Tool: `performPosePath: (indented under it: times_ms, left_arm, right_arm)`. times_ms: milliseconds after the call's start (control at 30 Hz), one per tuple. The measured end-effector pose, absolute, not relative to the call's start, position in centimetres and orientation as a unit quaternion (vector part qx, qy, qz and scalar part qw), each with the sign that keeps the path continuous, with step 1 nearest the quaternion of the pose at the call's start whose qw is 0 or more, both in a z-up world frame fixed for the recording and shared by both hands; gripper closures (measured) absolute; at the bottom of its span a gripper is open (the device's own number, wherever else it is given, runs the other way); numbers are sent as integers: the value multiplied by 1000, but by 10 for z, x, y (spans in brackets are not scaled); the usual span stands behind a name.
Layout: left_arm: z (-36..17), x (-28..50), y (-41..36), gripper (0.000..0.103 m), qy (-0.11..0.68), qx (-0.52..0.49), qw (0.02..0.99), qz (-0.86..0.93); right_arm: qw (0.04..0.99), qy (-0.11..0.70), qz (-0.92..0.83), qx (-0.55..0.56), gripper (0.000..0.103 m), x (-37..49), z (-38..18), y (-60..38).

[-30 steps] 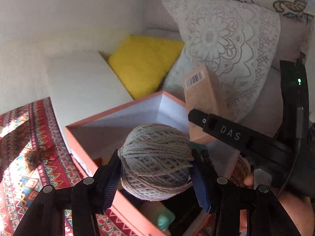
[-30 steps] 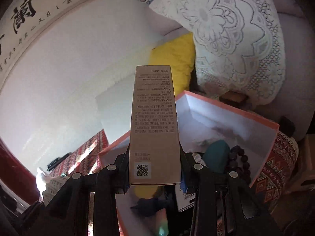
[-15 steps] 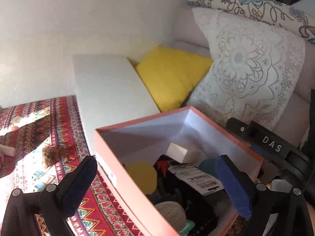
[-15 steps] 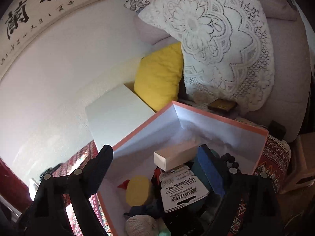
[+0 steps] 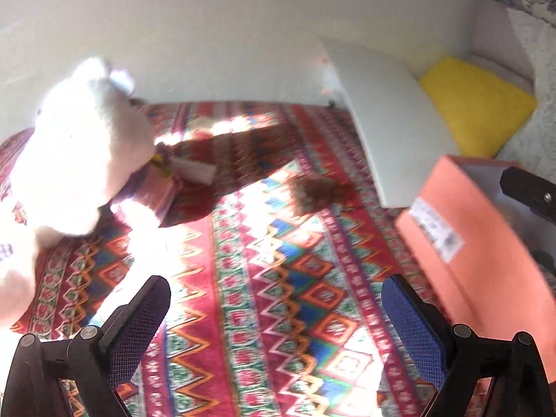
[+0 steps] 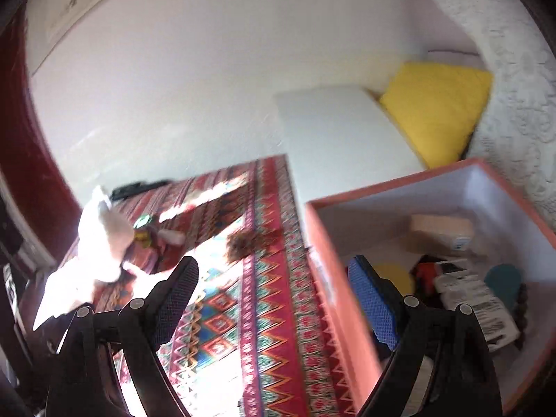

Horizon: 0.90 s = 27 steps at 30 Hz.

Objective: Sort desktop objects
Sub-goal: 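Grasp the brown tassel with the right tool while the left grasps the purple plant pot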

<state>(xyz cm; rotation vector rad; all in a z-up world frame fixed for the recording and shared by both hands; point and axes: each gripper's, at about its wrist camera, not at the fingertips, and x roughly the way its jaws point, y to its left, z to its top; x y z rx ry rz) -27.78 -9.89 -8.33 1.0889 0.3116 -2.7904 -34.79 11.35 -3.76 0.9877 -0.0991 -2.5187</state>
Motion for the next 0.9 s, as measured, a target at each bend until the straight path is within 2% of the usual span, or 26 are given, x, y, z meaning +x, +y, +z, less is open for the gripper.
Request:
performPosePath:
  times_ms: [167,300,400,467,667,700,733,767,800,833,900]
  left_arm:
    - [-133,-301,-162,3,130,402,94,-902]
    - [-167,-322,-201,3,160,428,113,-882]
    - [-180,-341,-216,3,158,426,127,-882]
    - [-180,-358,-216,2,138,422,130,-887]
    - [-177,-402,-232,3,149,408,122,-892]
    - [-176,-407,-233,3,150,404,119,-894]
    - [-175,-411,-234,11,151,401,115,-896]
    - [-174,-413,-234,22,152,398,110,-898]
    - [-172,-412,-229,42,148,398,100,-900]
    - [-170,-409,-225,41,148,396,90,-902]
    - [-164,-396,-216,41,161,387,67,-905]
  right_arm:
    - [211,8,-852,479,13,-386,-121,51]
    - [197,38,-829,522,12,-414,-169,28]
    - [184,58,-847,495,0,-436,-180,15]
    - [177,63,-860,475,0,-453,-181,6]
    - [169,65,-879,442,0,-502,-180,-25]
    - [169,58,-882,437,6,-507,-180,-28]
    - [169,52,-885,430,31,-510,-180,-30]
    - [173,49,-887,425,48,-512,-178,-31]
    - [181,49,-887,421,90,-512,-174,-31]
    - [188,48,-886,421,94,-511,-172,-31]
    - [196,57,-883,424,94,-501,-169,-30]
